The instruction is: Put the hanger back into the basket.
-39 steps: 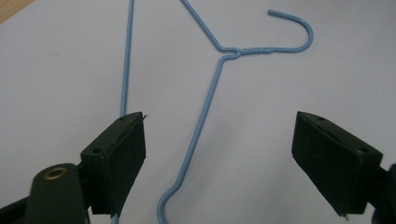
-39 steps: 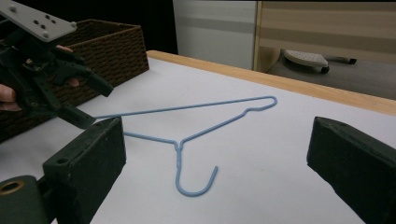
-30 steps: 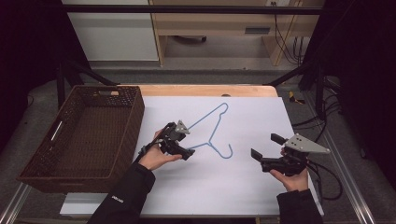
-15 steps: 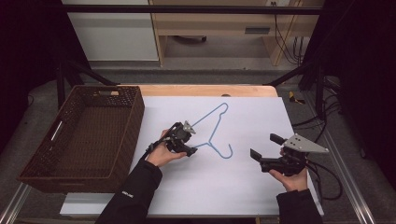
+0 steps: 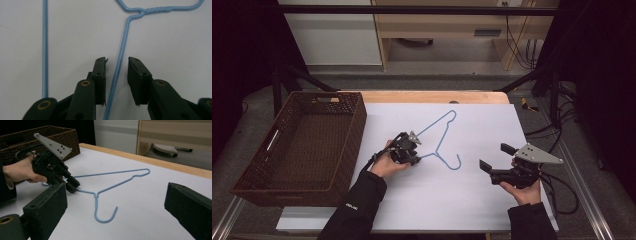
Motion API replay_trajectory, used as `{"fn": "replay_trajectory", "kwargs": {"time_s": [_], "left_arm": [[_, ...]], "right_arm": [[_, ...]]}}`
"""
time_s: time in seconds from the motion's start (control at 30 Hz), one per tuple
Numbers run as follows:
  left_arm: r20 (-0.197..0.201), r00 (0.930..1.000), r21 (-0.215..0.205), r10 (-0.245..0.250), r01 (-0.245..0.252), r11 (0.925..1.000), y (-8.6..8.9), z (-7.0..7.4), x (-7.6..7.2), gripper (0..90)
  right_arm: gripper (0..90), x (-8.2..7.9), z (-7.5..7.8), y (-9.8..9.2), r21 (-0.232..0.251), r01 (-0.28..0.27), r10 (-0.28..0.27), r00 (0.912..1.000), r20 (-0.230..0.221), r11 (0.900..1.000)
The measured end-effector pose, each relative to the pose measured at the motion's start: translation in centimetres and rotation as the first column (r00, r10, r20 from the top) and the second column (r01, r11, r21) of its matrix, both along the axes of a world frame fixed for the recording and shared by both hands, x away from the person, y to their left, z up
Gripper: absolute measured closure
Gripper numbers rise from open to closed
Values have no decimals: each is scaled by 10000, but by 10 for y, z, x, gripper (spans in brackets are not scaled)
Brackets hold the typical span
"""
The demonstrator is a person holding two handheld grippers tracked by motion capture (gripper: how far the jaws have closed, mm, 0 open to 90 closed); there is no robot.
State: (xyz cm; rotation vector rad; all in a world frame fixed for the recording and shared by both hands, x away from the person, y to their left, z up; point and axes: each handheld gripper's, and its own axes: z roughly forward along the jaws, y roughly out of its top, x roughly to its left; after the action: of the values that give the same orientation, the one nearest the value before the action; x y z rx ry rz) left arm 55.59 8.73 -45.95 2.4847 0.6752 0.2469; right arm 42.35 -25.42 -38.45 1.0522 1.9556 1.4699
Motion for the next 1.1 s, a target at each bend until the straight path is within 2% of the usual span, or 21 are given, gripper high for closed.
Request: {"fn": "replay_trajectory", "kwargs": {"time_s": [0.37, 0.5, 0.7, 0.87, 1.0, 1.1], "left_arm": [[-123, 9999, 189, -67, 69, 9998, -3, 1, 0, 778], [-81, 9999, 333, -72, 75, 9994, -5, 2, -1, 843], [53, 9996, 474, -271, 268, 9985, -5, 2, -1, 854], [-9, 9993, 328, -370, 370, 9988, -5, 3, -2, 864], [263, 9989, 391, -387, 376, 9985, -8, 5, -6, 869], [361, 9990, 116, -276, 272, 9996, -8, 10, -9, 870]], "right_arm": [[51, 0, 0, 0, 11, -30, 30, 10000, 5, 10000], [51, 0, 0, 1, 21, -18, 18, 10000, -26, 10000], [51, 1, -1, 1, -43, -61, 61, 10000, -52, 10000], [52, 2, -2, 2, -37, -89, 88, 9999, -87, 10000], [53, 2, -3, 3, -85, -149, 148, 9998, -110, 9999], [55, 2, -3, 5, -96, -192, 190, 9997, -137, 9998]]}}
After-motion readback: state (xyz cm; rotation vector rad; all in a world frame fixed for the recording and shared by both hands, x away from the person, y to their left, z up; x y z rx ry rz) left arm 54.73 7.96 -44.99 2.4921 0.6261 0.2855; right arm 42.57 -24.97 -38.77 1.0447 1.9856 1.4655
